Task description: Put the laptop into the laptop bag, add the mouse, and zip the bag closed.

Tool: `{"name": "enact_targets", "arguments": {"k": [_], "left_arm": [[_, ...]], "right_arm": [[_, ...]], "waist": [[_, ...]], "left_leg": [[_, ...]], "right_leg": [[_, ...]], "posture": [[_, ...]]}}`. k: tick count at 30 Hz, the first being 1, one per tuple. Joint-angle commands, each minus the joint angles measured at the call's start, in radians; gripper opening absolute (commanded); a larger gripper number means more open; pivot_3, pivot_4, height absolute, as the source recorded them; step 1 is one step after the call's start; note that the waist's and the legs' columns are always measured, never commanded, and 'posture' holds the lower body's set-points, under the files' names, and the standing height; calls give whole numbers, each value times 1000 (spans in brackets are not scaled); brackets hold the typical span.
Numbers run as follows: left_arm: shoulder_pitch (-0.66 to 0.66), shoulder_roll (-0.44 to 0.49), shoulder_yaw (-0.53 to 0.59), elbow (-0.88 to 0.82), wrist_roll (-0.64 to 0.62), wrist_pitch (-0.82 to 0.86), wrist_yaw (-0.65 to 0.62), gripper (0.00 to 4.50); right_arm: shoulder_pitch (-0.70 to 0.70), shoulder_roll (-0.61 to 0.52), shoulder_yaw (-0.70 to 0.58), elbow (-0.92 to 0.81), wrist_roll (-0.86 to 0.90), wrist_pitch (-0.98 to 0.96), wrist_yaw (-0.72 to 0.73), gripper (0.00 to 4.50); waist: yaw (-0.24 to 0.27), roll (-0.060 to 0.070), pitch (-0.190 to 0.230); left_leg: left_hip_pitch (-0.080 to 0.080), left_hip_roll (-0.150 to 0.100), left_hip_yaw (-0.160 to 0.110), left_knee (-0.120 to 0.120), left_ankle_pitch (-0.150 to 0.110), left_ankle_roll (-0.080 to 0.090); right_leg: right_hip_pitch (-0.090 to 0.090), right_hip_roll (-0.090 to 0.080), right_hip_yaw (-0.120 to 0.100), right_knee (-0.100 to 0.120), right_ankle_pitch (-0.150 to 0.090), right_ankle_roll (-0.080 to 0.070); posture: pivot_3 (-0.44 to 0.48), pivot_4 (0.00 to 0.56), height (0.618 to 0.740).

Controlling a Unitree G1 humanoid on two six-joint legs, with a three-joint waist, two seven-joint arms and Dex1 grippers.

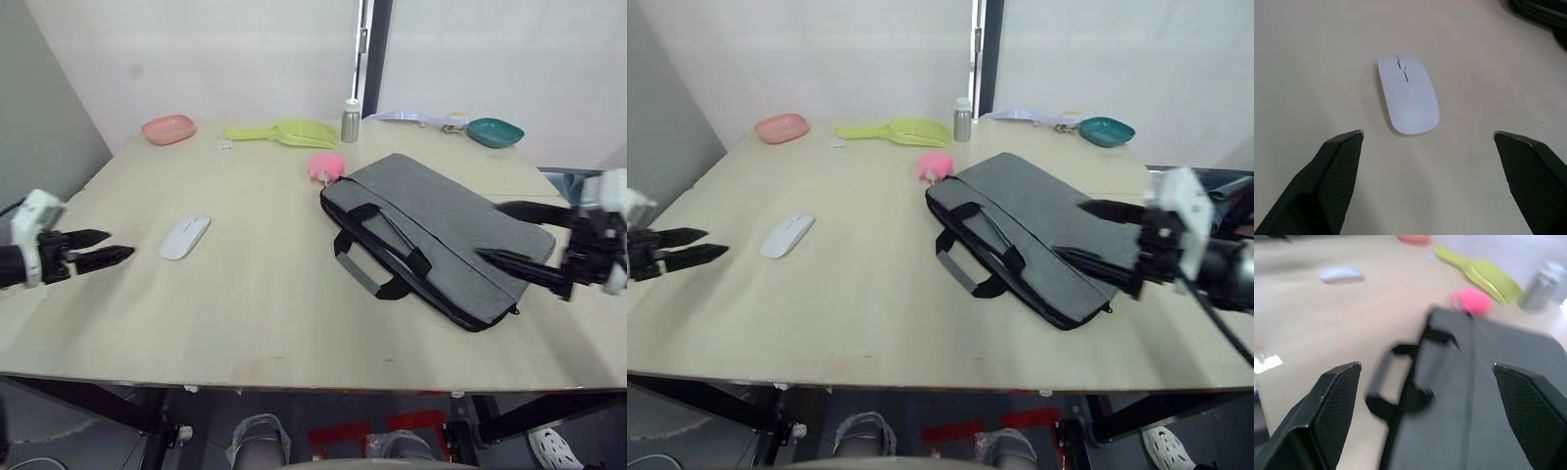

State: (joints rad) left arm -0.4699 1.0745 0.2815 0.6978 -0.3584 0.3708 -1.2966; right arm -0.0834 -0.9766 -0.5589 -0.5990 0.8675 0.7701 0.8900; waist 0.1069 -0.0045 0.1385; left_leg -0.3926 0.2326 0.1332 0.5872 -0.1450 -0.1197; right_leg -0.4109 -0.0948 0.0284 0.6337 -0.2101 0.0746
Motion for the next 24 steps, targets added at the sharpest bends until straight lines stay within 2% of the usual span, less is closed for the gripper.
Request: {"name": "enact_targets", "arguments": {"k": [1, 4, 8, 18, 24], "left_arm": [[-69, -43, -27, 41, 55, -117, 75, 4500], [-122, -85, -49, 109, 97, -172, 147, 4500], [-198, -132, -76, 214, 149, -235, 231, 4500], [-310, -266, -114, 276, 177, -211, 264, 4500], [-370, -299, -155, 368, 245, -240, 361, 4500]], "right_arm": [[-149, 18, 141, -74, 39, 45, -147, 4485], [-287, 50, 217, -95, 105, 87, -241, 4485], [-395, 83, 247, -136, 242, 118, -330, 4485], [-402, 79, 284, -164, 317, 115, -423, 4485], [-397, 80, 294, -173, 333, 104, -447, 4485]], "waist": [[0, 0, 0], [0, 0, 0], [1, -1, 0], [19, -1, -1], [16, -1, -1]], "left_leg": [[0, 0, 0, 1, 0, 0], [0, 0, -1, 1, 0, 0], [-2, 0, -2, 1, 0, -1], [-6, -1, -6, 4, 0, -2], [-6, -1, -6, 5, 0, -2]], "right_leg": [[1, 0, 0, 0, 0, 0], [1, 0, 0, 0, 0, 0], [0, 0, -1, 0, 0, 0], [0, 0, -4, 2, 0, 0], [0, 0, -3, 3, 0, 0]], "posture": [[0, 150, 740], [0, 150, 740], [0, 150, 740], [0, 150, 740], [0, 150, 740]]}}
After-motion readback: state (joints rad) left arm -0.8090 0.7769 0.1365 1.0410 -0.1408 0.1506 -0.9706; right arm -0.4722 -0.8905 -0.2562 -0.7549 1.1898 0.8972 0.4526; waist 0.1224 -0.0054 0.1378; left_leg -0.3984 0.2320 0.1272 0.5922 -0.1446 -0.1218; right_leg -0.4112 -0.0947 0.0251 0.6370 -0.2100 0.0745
